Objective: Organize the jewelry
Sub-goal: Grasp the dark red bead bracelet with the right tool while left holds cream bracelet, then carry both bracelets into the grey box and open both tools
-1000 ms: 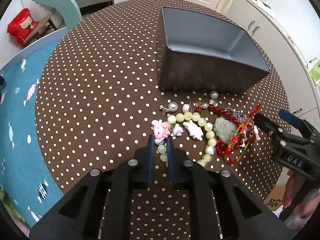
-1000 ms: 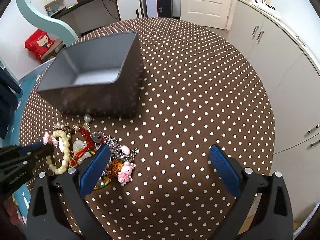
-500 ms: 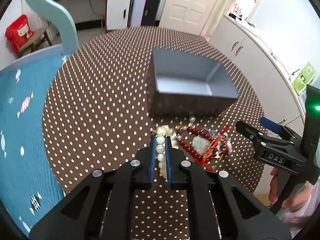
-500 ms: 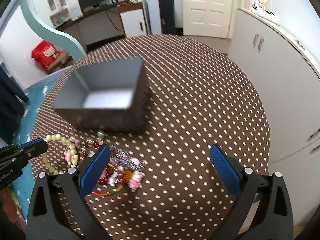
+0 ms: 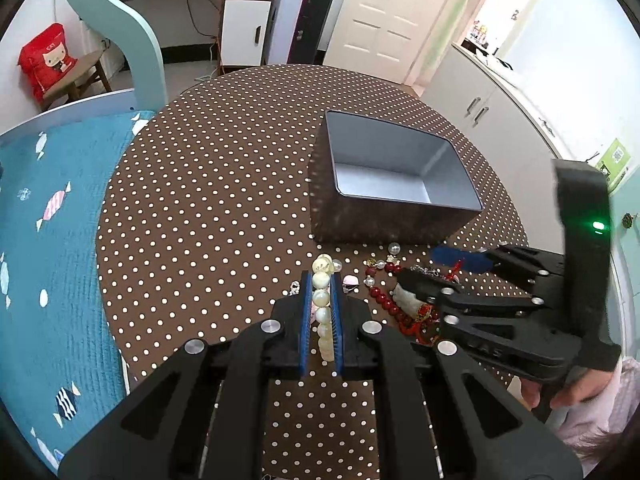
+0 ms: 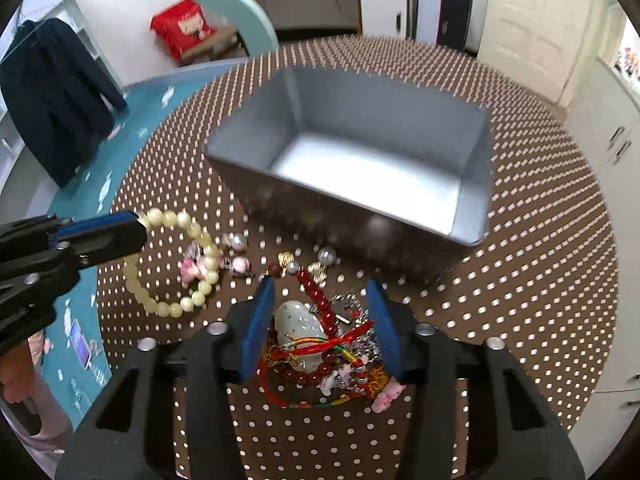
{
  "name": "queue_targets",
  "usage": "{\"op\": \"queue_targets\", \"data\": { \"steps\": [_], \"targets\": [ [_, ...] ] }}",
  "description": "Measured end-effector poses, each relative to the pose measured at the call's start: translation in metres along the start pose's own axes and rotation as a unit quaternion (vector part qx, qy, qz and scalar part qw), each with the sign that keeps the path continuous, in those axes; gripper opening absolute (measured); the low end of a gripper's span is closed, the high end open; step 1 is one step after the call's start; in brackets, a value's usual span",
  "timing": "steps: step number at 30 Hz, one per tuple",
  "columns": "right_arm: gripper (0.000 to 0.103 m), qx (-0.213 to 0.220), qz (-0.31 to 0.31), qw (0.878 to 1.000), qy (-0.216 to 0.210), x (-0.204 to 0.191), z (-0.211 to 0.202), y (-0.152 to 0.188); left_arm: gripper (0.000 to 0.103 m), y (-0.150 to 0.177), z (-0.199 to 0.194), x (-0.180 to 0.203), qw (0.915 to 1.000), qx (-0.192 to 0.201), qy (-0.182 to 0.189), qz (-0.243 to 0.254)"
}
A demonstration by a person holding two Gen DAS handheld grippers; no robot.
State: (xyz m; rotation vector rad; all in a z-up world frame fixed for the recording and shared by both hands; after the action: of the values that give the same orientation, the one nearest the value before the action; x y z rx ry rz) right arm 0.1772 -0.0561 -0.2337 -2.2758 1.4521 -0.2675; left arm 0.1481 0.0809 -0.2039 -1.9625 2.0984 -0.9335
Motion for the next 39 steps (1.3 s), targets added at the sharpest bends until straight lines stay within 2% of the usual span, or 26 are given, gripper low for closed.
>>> {"op": "queue_targets", "data": {
  "steps": [3,6,12,14,16,19,23,29,39],
  "targets": [
    [0.029,-0.015,-0.015,1.0,0.006,-0.003,0.008,-0.001,0.009,0.001,0.003,0.0,1.0,-0.003,0.004,0.002],
    [0.028,-0.028,-0.03,0.999,0.005,-0.006,0.009,-0.006,0.009,0.001,0.006,-0.002,1.0,-0.005,0.007,0.0],
    [0.023,-0.043,-0.09,0.994,0.049,-0.016,0.021,-0.009,0.009,0.001,0.006,-0.005,0.9999,-0.004,0.012,-0.001],
    [0.007,-0.044,-0.103,0.992,0.049,-0.018,0.021,-0.008,0.009,0.0,0.005,-0.006,0.9999,-0.003,0.014,-0.001],
    [0.007,-0.042,-0.11,0.991,0.056,-0.022,0.022,-0.008,0.009,0.0,0.005,-0.007,0.9999,-0.002,0.015,-0.001],
    [0.007,-0.039,-0.092,0.994,0.045,-0.023,0.02,-0.002,0.009,-0.002,0.003,-0.005,0.9998,0.0,0.022,-0.001],
    [0.007,-0.012,-0.047,0.999,0.014,-0.012,-0.003,0.0,0.009,-0.006,-0.002,0.003,0.9994,0.007,0.032,0.009],
    [0.007,0.035,-0.005,0.999,-0.007,-0.002,-0.04,0.005,0.009,-0.014,-0.01,0.017,0.9988,0.023,0.036,0.023],
    [0.007,0.102,0.012,0.995,0.002,-0.002,-0.09,0.001,0.009,-0.025,-0.029,0.035,0.9969,0.05,0.045,0.042]
  ]
}}
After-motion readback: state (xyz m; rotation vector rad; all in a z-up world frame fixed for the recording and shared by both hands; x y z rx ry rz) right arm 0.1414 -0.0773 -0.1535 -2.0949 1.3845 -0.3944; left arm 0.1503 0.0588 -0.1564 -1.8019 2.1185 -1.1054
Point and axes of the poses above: each gripper's, at about its wrist camera, not at the fingertips, and z roughly the way its jaws point, x to its right, y to its underside, the point moved 7 cm from there along z, roughly the way its jaws point, and after that the axes turned 5 degrees about y, right-handed, at the moved point
